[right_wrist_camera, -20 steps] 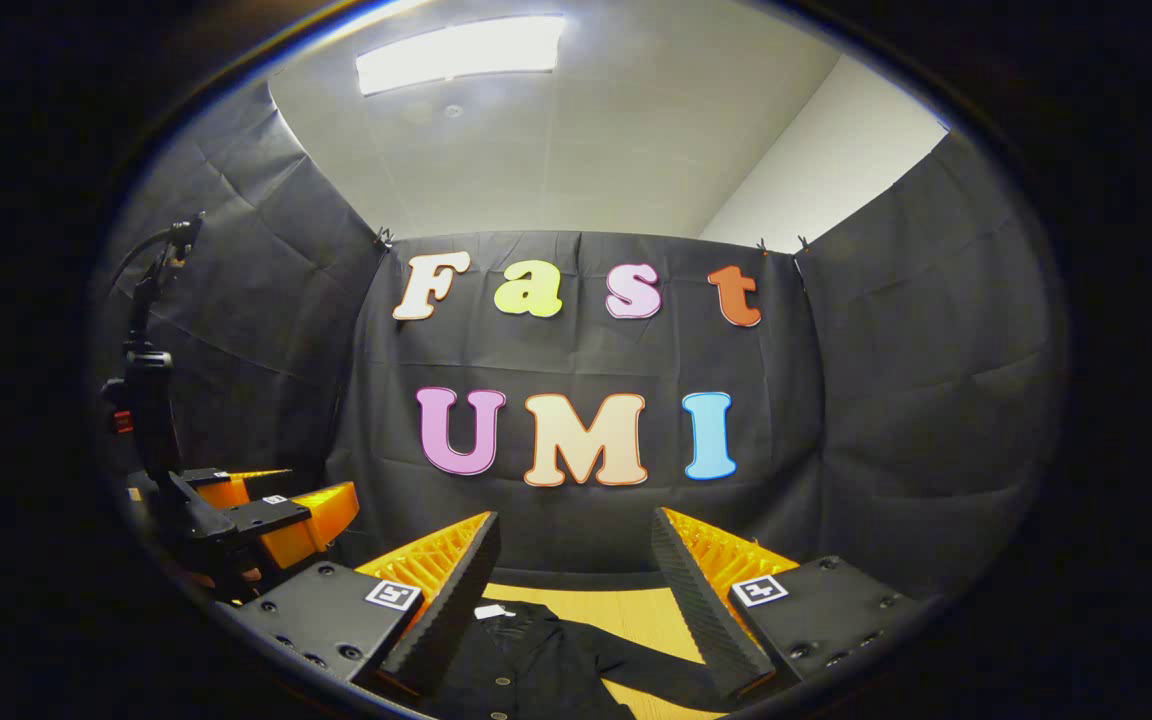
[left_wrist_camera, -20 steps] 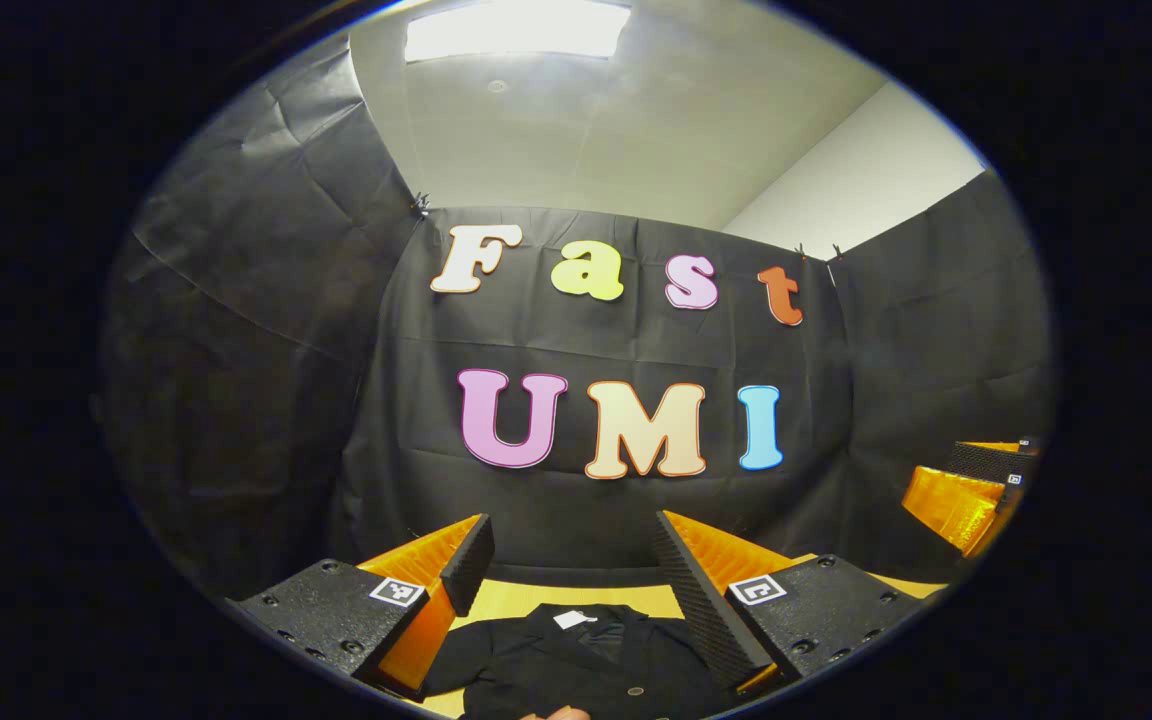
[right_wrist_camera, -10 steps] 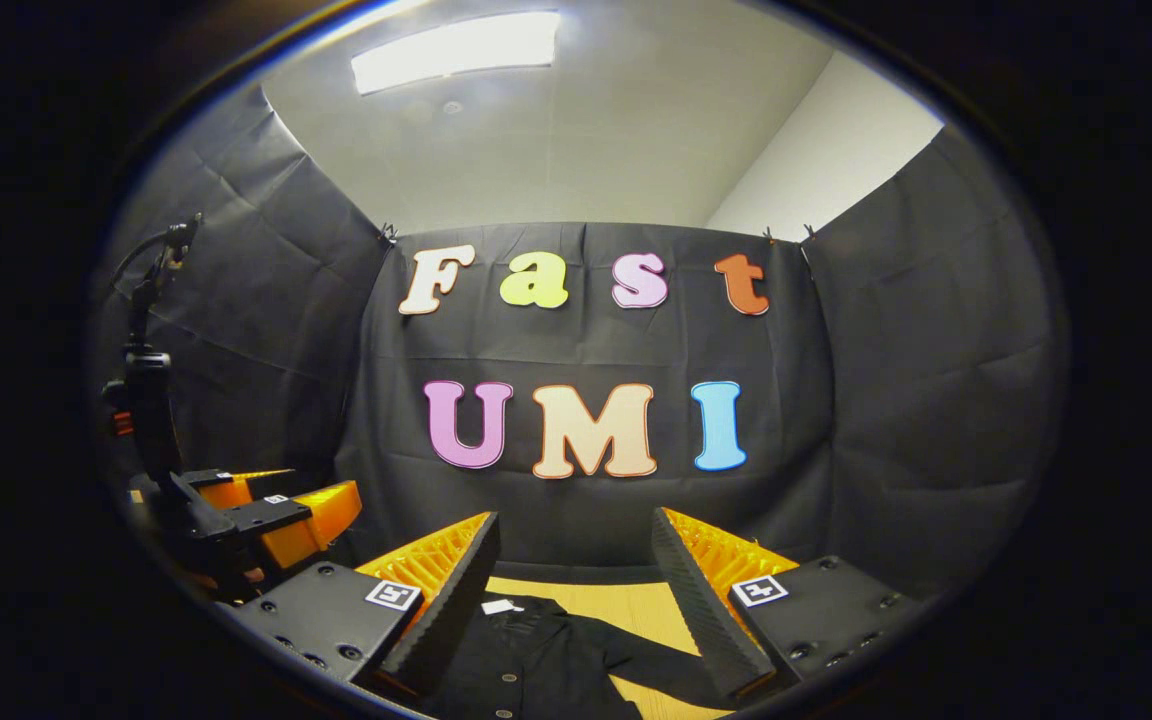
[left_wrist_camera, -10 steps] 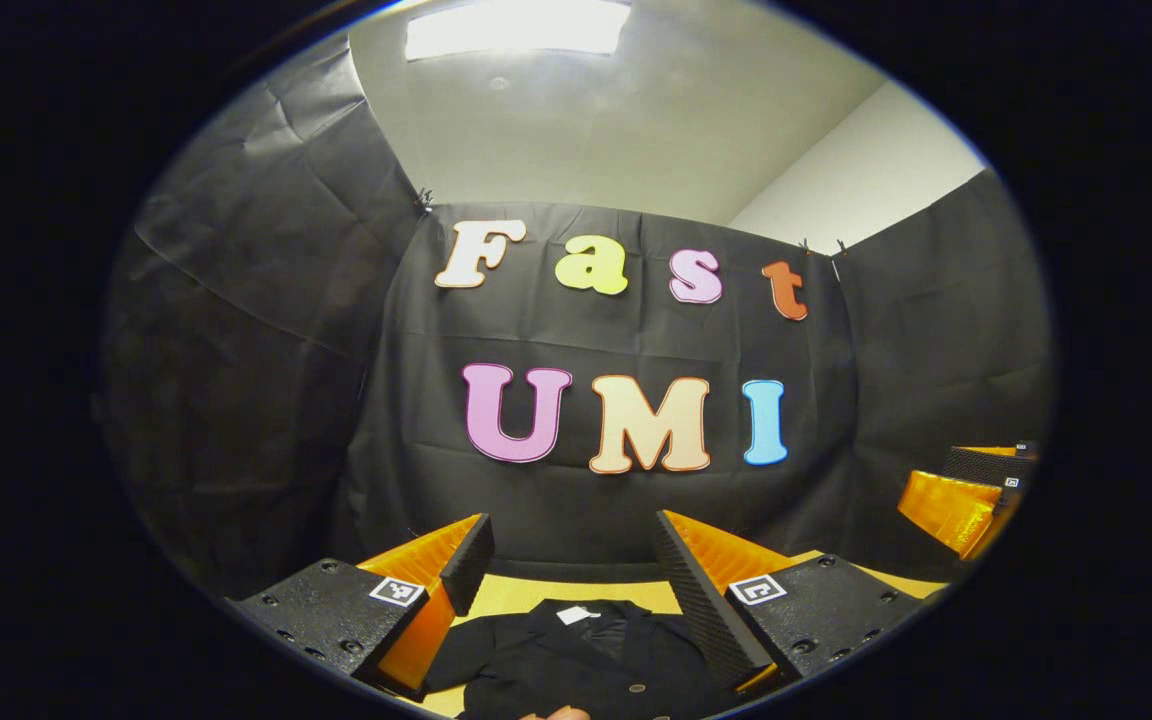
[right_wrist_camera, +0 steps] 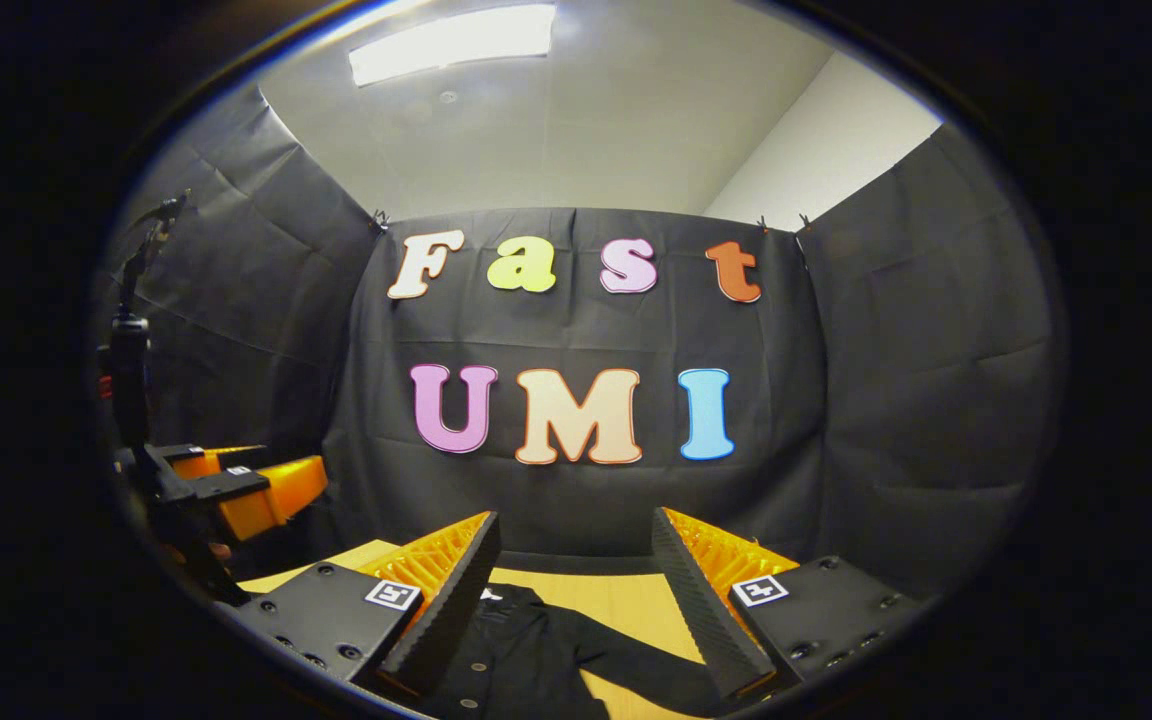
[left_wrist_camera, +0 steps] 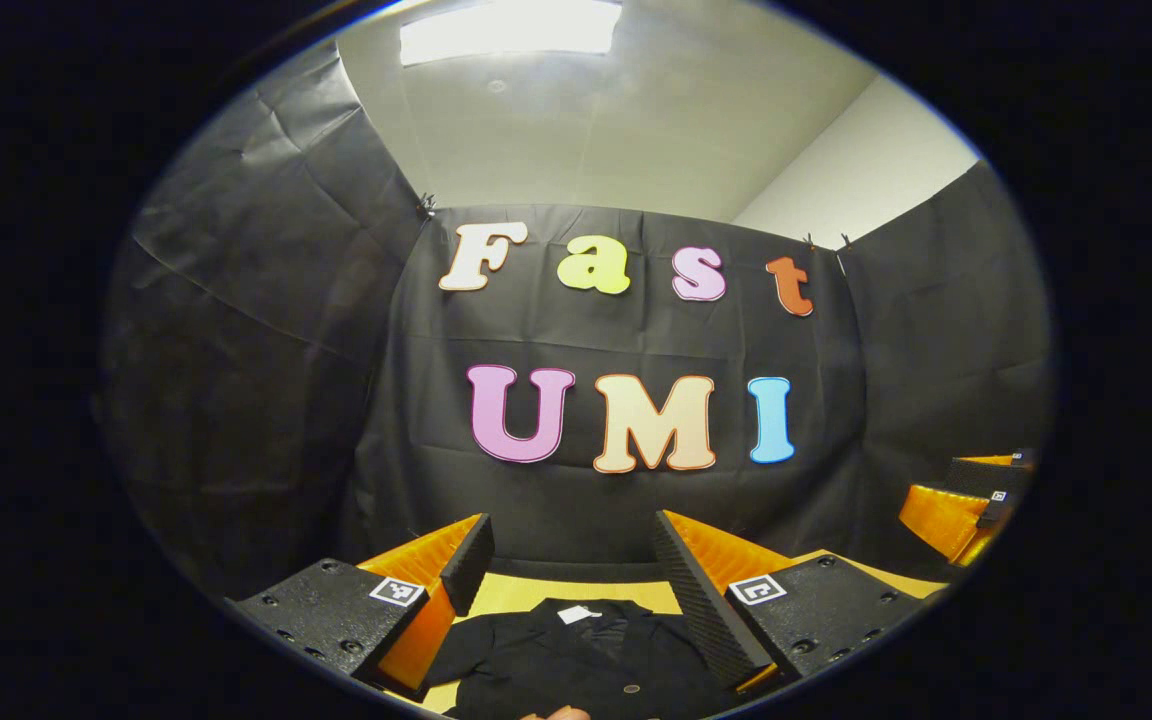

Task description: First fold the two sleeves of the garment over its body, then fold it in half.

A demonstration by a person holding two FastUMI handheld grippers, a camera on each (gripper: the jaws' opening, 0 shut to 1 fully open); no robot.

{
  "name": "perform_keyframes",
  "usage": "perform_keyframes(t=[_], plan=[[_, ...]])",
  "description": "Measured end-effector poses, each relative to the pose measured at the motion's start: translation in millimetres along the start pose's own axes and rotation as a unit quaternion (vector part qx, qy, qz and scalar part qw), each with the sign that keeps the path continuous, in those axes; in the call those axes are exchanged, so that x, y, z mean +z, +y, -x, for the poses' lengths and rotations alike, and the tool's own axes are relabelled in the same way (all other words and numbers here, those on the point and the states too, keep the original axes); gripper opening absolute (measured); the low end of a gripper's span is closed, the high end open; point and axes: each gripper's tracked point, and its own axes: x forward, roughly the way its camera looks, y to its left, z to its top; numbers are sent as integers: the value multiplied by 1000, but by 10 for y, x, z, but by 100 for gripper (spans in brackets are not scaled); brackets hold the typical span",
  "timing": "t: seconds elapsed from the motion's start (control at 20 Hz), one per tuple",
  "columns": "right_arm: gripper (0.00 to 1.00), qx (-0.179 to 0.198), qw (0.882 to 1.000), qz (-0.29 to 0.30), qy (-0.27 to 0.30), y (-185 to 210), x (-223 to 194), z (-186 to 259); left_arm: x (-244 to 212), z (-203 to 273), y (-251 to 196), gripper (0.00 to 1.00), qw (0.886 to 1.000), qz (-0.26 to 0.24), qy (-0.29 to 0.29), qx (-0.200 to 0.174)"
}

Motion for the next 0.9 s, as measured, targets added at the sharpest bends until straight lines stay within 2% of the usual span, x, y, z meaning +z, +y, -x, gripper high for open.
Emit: perform_keyframes(t=[0.35,0.9], plan=[[96,-33,998,22,50,-732,-515,-192,-106,24,-178,94,1000,-4,4,24],[98,-40,987,54,143,-1626,-1527,-439,-168,23,-377,95,997,-42,7,68]])
